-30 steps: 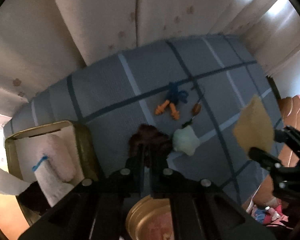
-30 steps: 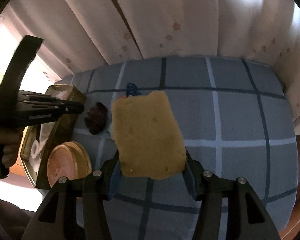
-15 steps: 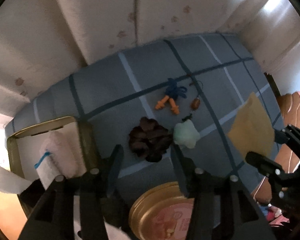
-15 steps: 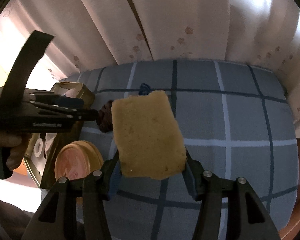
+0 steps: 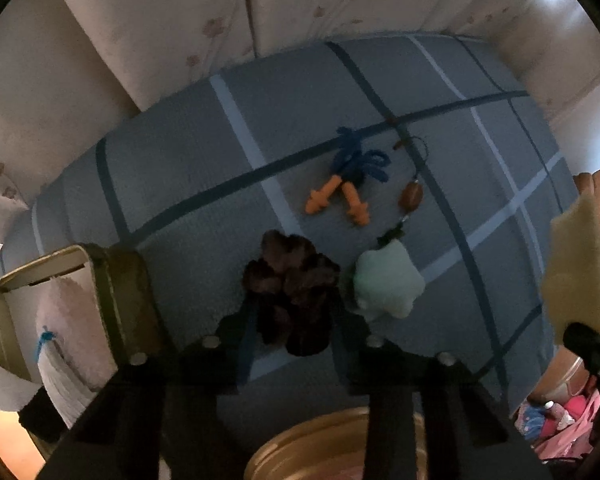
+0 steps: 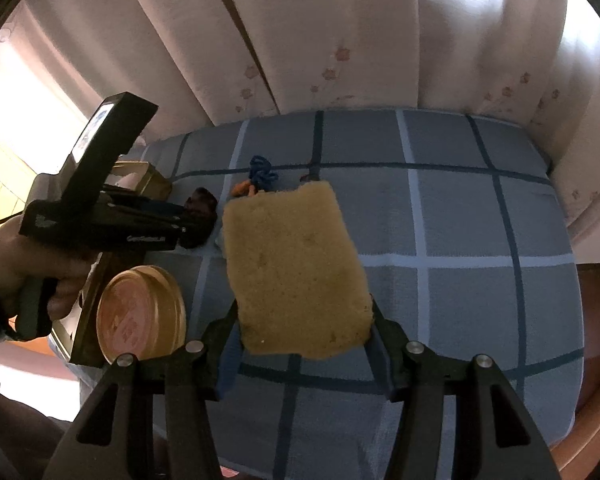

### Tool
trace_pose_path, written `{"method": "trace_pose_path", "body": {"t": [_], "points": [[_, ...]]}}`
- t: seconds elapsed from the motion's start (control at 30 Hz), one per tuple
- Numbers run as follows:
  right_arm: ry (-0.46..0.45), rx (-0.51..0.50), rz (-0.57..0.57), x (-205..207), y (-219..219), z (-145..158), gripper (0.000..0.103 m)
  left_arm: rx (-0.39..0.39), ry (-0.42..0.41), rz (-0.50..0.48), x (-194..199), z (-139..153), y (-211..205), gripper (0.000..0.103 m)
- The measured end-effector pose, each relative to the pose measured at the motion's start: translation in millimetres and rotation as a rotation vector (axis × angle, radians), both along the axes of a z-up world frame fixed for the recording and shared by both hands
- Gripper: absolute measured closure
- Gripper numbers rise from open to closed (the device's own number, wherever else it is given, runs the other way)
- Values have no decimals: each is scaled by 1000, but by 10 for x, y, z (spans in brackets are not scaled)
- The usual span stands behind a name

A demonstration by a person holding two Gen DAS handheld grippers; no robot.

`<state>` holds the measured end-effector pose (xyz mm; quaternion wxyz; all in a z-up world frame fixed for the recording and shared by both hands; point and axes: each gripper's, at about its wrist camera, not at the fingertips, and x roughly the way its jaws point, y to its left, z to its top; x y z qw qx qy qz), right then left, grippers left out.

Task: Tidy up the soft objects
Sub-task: 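Carry the doll in the left gripper and sponge in the right over the tray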

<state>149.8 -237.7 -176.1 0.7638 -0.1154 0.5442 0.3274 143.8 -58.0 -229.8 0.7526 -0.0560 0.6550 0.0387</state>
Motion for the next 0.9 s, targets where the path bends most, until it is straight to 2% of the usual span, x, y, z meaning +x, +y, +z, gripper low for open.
{"method": "trace_pose_path", "body": {"t": [0.07,0.33,0.5,0.9], "points": [[-4,8,5,26,23,17,47,-12,-13,11,-2,81,11,83],[-17,44,44,82,235,100,47,-63,-103,70,-197,646,156,83],[-25,66,90,16,461,195,47,-64,-146,105,-421,953,212,83],[-14,94,177,-235,992,301,47,-23,-177,180,-959,1214,597,83]]}}
